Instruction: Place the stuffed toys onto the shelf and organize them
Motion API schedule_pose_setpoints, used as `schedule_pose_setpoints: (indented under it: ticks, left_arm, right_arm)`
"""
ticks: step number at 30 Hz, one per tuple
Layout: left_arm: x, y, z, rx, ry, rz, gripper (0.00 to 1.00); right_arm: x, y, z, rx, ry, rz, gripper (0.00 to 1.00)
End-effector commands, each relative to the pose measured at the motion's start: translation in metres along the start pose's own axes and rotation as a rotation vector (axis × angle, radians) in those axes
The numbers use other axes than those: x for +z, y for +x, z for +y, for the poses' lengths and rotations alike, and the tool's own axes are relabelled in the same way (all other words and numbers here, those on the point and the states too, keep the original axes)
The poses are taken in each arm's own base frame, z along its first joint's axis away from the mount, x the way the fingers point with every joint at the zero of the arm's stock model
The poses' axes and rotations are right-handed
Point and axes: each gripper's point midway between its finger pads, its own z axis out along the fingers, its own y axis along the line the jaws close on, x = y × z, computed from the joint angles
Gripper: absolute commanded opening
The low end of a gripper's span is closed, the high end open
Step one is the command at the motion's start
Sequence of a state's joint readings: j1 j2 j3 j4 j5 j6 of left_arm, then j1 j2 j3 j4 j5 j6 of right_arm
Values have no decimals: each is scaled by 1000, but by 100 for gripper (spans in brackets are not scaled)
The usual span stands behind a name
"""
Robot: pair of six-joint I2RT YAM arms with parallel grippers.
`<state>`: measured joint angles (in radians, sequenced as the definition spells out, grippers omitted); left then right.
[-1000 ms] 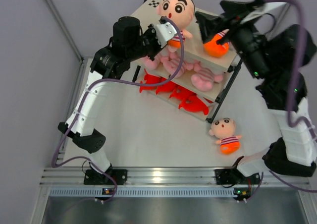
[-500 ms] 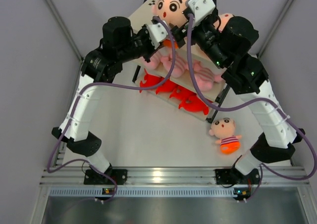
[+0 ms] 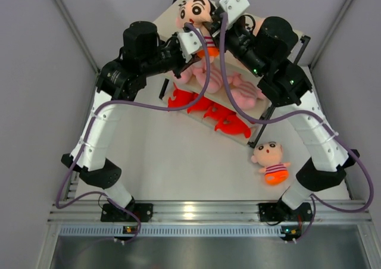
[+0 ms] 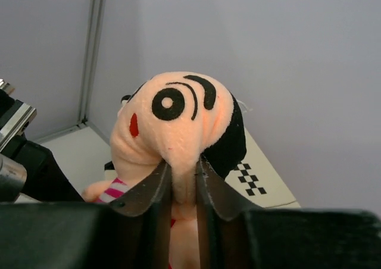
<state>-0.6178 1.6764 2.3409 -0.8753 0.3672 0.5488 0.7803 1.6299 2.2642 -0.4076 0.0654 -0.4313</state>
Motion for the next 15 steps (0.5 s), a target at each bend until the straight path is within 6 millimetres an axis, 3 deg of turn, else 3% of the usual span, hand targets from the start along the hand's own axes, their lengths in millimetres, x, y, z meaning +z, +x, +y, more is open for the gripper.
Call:
schedule_pose_setpoints:
  ticks: [1, 2, 4, 5, 10, 11, 15]
  left_arm:
    - [-26, -43, 5, 52, -38, -126, 0]
    - [-27, -43, 7, 50, -47, -121, 0]
    - [-32, -43, 15, 45, -95, -110, 4]
    - [-33, -44, 19, 42, -115, -105, 12]
    - [-51, -46, 33, 24, -221, -92, 76]
    - [-52, -43, 32, 26, -224, -80, 93]
    - [-70, -35, 35, 21, -282, -44, 98]
  right_arm:
    - [7, 1, -5, 71, 42, -13, 9]
    - [7, 0, -10, 85, 64, -19, 0]
    - [7, -5, -21, 137, 116, -43, 0]
    - [7, -4, -28, 156, 135, -46, 0]
    - [12, 3, -60, 339, 209, -85, 0]
    - [12, 10, -74, 352, 237, -82, 0]
    - [25, 26, -87, 464, 209, -87, 0]
